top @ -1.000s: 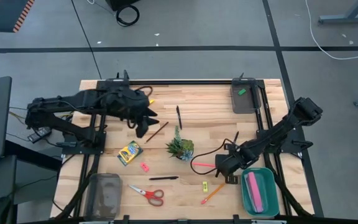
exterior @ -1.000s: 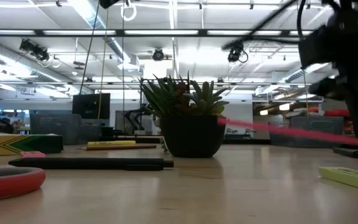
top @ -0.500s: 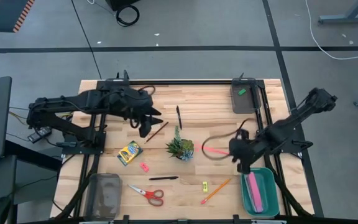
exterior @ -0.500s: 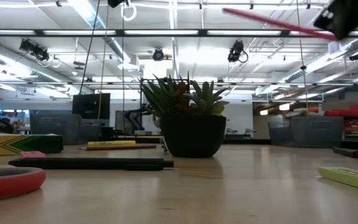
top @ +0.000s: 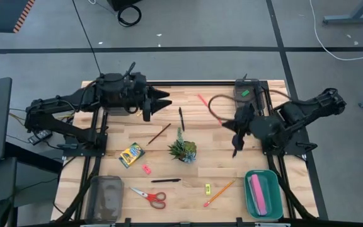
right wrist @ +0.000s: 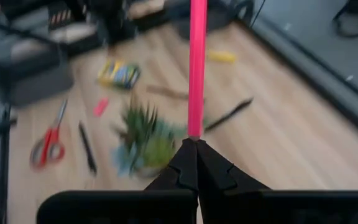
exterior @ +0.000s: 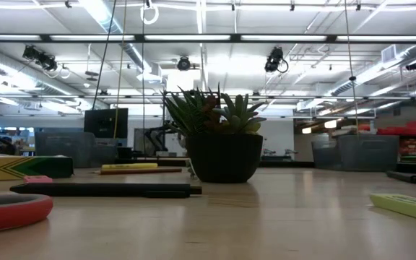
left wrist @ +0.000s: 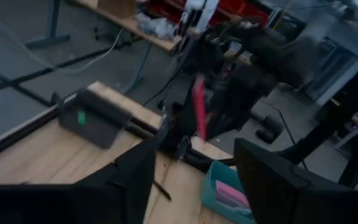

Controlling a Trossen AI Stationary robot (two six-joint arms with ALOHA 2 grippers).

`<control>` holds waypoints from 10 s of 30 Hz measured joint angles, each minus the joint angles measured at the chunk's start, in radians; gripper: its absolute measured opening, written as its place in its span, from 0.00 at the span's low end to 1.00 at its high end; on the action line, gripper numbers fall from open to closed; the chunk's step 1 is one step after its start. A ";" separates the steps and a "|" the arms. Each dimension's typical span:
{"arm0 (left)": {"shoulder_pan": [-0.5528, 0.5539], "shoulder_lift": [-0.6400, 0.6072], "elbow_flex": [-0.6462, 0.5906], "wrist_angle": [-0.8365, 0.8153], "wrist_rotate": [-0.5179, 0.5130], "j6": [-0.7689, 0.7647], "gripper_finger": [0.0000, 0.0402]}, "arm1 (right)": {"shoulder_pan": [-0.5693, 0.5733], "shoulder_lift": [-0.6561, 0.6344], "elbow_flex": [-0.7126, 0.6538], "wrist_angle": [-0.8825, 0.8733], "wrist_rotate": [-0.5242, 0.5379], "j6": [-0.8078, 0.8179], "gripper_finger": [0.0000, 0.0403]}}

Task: Sort crayons/erasers/pens/pencils in bins
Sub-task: Put the pink pencil into the top left black bin

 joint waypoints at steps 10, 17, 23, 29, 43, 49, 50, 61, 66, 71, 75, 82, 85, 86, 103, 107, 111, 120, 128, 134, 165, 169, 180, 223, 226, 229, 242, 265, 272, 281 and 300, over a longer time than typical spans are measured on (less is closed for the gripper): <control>0.011 0.116 0.002 0.301 0.000 -0.075 0.82 | -0.062 0.067 0.098 0.092 0.027 -0.108 0.01; -0.020 0.208 0.002 0.483 -0.015 -0.068 0.81 | -0.091 0.096 0.101 0.123 0.023 -0.103 0.01; -0.042 0.233 0.001 0.502 -0.100 0.041 0.82 | -0.091 0.096 0.101 0.158 0.022 -0.107 0.01; -0.041 0.248 0.001 0.501 -0.157 0.056 0.82 | -0.091 0.103 0.101 0.169 0.022 -0.113 0.01; -0.038 0.313 0.002 0.630 -0.181 -0.050 0.81 | -0.091 0.111 0.101 0.184 0.017 -0.124 0.01; -0.044 0.317 0.002 0.626 -0.181 -0.050 0.69 | -0.091 0.111 0.101 0.183 0.017 -0.124 0.01; -0.044 0.317 0.002 0.625 -0.180 -0.050 0.65 | -0.091 0.111 0.101 0.184 0.017 -0.124 0.01; -0.044 0.317 0.002 0.624 -0.179 -0.041 0.20 | -0.091 0.111 0.100 0.183 0.017 -0.115 0.01; -0.044 0.316 0.002 0.628 -0.175 -0.023 0.07 | -0.091 0.111 0.100 0.181 0.018 -0.111 0.05; -0.041 0.315 0.002 0.623 -0.182 -0.016 0.09 | -0.090 0.111 0.100 0.183 -0.003 -0.112 0.11; -0.031 0.315 0.002 0.623 -0.181 -0.015 0.17 | -0.091 0.111 0.100 0.183 -0.021 -0.112 0.18; 0.015 0.301 0.002 0.607 -0.181 0.003 0.11 | -0.090 0.110 0.100 0.140 -0.029 -0.079 0.32; 0.033 0.277 0.002 0.560 -0.181 0.062 0.04 | -0.090 0.110 0.100 0.113 -0.029 -0.062 0.35; 0.039 0.269 0.002 0.541 -0.181 0.076 0.02 | -0.090 0.110 0.100 0.109 -0.029 -0.061 0.36; 0.080 0.135 0.002 0.152 -0.131 0.024 0.09 | -0.097 0.097 0.067 0.005 -0.049 -0.059 0.37; 0.062 0.139 0.002 0.016 -0.079 -0.048 0.23 | -0.143 0.099 0.013 0.000 -0.230 -0.108 0.37; 0.039 0.166 0.001 -0.107 -0.077 -0.078 0.41 | -0.171 0.099 -0.036 0.009 -0.335 -0.255 0.37; 0.034 0.082 0.003 -0.154 -0.119 -0.057 0.62 | -0.261 0.128 -0.255 0.250 -0.416 -0.916 0.37; 0.034 -0.030 0.005 -0.203 -0.162 -0.067 0.57 | -0.301 0.284 -0.386 0.573 -0.486 -1.209 0.44; 0.021 -0.055 0.002 -0.265 -0.162 -0.109 0.54 | -0.358 0.440 -0.354 0.637 -0.487 -1.303 0.48; -0.029 -0.055 0.002 -0.315 -0.215 -0.155 0.51 | -0.405 0.506 -0.340 0.632 -0.616 -1.381 0.25; -0.029 -0.055 0.002 -0.315 -0.215 -0.155 0.50 | -0.405 0.506 -0.340 0.632 -0.621 -1.380 0.19; -0.029 -0.055 0.002 -0.309 -0.215 -0.155 0.49 | -0.404 0.507 -0.268 0.492 -0.597 -1.349 0.06; -0.053 0.097 0.032 0.269 -0.140 0.352 0.82 | -0.463 0.292 0.126 0.764 -0.612 -0.608 0.07; -0.057 0.109 0.031 0.278 -0.140 0.334 0.80 | -0.463 0.295 0.126 0.763 -0.611 -0.608 0.07; -0.057 0.117 0.031 0.306 -0.156 0.316 0.75 | -0.463 0.295 0.126 0.764 -0.611 -0.608 0.07; -0.047 0.119 0.031 0.303 -0.194 0.344 0.07 | -0.464 0.295 0.126 0.759 -0.591 -0.605 0.07; 0.077 -0.033 0.032 0.010 -0.255 0.318 0.07 | -0.463 0.296 0.126 0.671 -0.609 -0.495 0.43; 0.253 -0.084 0.031 -0.459 -0.393 0.193 0.07 | -0.463 0.296 0.126 0.628 -0.608 -0.358 0.46; 0.579 -0.015 0.000 -0.872 -0.328 0.082 0.07 | -0.463 0.296 0.126 0.627 -0.602 -0.324 0.46; 0.909 0.162 -0.197 -0.739 -0.105 0.102 0.08 | -0.463 0.296 0.126 0.626 -0.603 -0.282 0.46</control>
